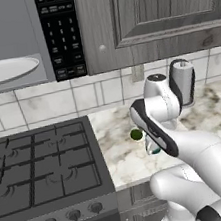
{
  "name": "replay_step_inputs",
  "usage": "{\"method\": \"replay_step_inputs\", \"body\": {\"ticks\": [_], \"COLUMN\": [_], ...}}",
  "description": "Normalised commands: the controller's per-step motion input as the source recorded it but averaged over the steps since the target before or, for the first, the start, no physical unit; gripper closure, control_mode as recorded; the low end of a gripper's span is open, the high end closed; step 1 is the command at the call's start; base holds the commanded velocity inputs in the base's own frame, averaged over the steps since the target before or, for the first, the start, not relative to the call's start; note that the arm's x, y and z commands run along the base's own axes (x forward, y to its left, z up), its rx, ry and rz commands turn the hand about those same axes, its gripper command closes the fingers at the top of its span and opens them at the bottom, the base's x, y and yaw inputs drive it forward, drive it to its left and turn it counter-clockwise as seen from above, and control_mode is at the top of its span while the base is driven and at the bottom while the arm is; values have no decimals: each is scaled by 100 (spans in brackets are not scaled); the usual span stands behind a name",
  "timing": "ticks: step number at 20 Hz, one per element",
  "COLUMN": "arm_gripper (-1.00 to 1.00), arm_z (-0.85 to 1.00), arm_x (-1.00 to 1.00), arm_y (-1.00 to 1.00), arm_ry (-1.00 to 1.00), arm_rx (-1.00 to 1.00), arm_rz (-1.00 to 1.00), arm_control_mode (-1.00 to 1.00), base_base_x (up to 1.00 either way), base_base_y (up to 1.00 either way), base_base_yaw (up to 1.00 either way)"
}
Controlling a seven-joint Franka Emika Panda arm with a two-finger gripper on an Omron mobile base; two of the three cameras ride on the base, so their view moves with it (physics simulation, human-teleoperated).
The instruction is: Pick the mug from the counter and place it inside the microwave. Then close the microwave.
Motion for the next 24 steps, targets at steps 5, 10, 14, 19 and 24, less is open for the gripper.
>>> {"method": "replay_step_inputs", "body": {"ticks": [5,10,14,19,24], "arm_gripper": [-100,-100,-100,-100,-100], "arm_z": [-7,-10,-17,-18,-20], "arm_x": [1,0,0,0,0], "arm_y": [0,0,0,0,0], "arm_ry": [0,0,0,2,2], "arm_rx": [0,0,0,0,0], "arm_rz": [0,0,0,0,0], "arm_control_mode": [-100,-100,-100,-100,-100], "base_base_x": [0,0,0,0,0], "base_base_y": [0,0,0,0,0], "base_base_yaw": [0,0,0,0,0]}}
